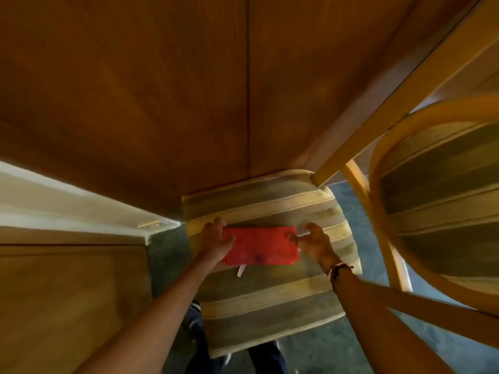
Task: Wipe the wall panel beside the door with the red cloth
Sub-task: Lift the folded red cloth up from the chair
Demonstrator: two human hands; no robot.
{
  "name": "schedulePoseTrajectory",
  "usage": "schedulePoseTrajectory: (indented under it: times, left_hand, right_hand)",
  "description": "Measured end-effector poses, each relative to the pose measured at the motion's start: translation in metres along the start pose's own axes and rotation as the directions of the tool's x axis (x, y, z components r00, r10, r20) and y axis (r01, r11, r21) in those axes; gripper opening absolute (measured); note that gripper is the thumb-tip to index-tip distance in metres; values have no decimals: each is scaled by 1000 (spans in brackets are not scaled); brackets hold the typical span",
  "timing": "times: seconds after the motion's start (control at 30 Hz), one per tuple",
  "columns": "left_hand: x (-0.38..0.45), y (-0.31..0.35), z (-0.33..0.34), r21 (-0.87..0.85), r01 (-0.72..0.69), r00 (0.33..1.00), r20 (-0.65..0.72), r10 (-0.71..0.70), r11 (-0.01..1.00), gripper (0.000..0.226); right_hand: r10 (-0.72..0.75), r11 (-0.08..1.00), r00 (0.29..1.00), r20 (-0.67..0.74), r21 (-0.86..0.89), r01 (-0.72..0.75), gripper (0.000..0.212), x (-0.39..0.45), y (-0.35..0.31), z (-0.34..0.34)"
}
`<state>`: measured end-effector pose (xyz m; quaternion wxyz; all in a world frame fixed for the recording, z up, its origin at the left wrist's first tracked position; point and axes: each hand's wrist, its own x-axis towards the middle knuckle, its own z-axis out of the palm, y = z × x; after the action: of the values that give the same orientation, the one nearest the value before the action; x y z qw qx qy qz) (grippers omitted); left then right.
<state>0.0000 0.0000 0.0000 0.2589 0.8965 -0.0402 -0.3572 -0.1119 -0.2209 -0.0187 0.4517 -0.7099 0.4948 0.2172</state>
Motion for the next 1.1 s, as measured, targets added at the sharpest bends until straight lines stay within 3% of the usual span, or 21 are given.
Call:
schedulePoseTrajectory:
  times: [0.1,0.27,0.43,0.5,0.6,0.8,0.97,1.1]
  left_hand:
    - [10,-14,20,-178,147,989,30,-144,973,46]
    - [24,-23,38,-394,254,959,-17,-284,883,77]
    - [26,-19,38,-468,354,934,129,-334,809,49]
    - [20,-17,28,-528,339,940,159,-302,778,38]
    - [7,-4,-2,-590,251,967,124,-222,767,38]
    - [-24,50,-113,-543,-108,990,-134,41,833,35]
    - [-72,94,-225,-387,-370,888,-414,200,845,30]
    - [-124,117,-297,-353,-498,825,-473,308,792,33]
  right_hand:
    - [76,993,995,-64,95,-70,59,13,14,22]
    - [126,972,990,-60,209,-111,57,24,21,38]
    - [91,941,996,-4,329,-85,11,13,17,46]
    - [70,926,998,-1,371,-64,12,2,10,40]
    - [-30,903,1000,5,429,25,17,-21,-12,22]
    - [-318,803,947,-53,517,298,27,-81,-105,-30]
    - [-485,673,859,-161,559,485,36,-149,-200,-64]
    - [-588,571,746,-312,492,656,25,-206,-258,-88]
